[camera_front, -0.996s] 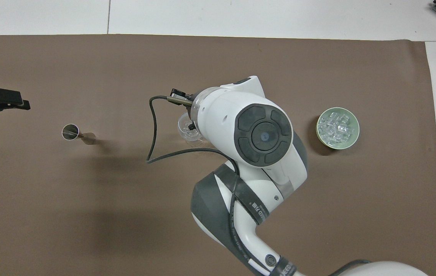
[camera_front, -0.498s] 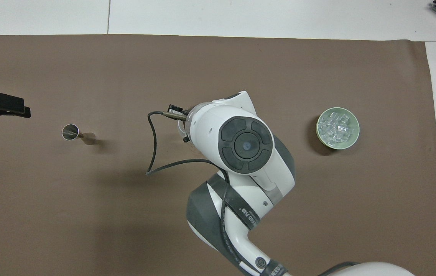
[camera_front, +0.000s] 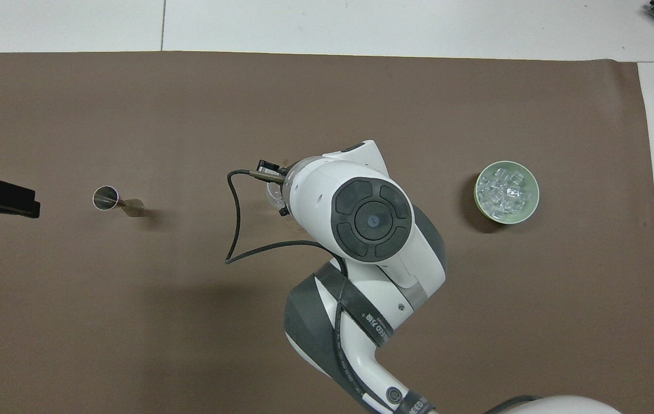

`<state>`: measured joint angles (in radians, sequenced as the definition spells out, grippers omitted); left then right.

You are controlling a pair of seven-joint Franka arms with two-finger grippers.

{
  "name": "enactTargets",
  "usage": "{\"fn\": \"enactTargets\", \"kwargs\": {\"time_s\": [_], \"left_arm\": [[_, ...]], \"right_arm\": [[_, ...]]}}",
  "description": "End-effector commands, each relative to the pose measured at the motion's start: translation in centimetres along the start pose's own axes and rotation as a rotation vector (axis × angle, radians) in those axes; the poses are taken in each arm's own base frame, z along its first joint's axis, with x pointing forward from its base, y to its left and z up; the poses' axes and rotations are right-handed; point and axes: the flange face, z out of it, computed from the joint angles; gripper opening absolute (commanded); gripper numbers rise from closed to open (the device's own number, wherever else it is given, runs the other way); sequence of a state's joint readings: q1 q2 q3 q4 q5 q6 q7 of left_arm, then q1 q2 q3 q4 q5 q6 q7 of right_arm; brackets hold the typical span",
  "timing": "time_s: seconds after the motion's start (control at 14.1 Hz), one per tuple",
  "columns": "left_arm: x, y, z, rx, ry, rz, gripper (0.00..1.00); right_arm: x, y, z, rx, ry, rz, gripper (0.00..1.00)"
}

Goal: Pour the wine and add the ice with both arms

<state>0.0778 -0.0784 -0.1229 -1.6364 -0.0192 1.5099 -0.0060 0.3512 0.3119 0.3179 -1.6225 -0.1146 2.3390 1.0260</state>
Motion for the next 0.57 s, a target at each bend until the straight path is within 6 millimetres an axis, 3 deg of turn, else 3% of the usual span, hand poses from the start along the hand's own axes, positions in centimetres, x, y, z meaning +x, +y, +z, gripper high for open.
{"fn": "enactTargets", "kwargs": {"time_s": [0.0, 0.07, 0.36, 0.5], "left_arm": [[-0.8, 0.4, -0.1, -0.035, -0.006, 0.007, 1.00], [-0.8, 0.5, -0.4, -0.051, 0.003, 0.006, 1.00], [-1.1, 1.1, -0.9, -0.087, 0.002, 0.020, 1.00], [-1.7, 0.3, -1.1, -0.078, -0.016, 0.007, 1.00]], "right_arm": [[0.1, 0.5, -0.4, 0.004, 0.027, 0.005, 0.25], [0.2, 0.5, -0.5, 0.006, 0.026, 0.008, 0.49], [0.0, 0.1, -0.5, 0.012, 0.023, 0.006, 0.49], [-0.1, 0.0, -0.6, 0.014, 0.023, 0.007, 0.49]]}}
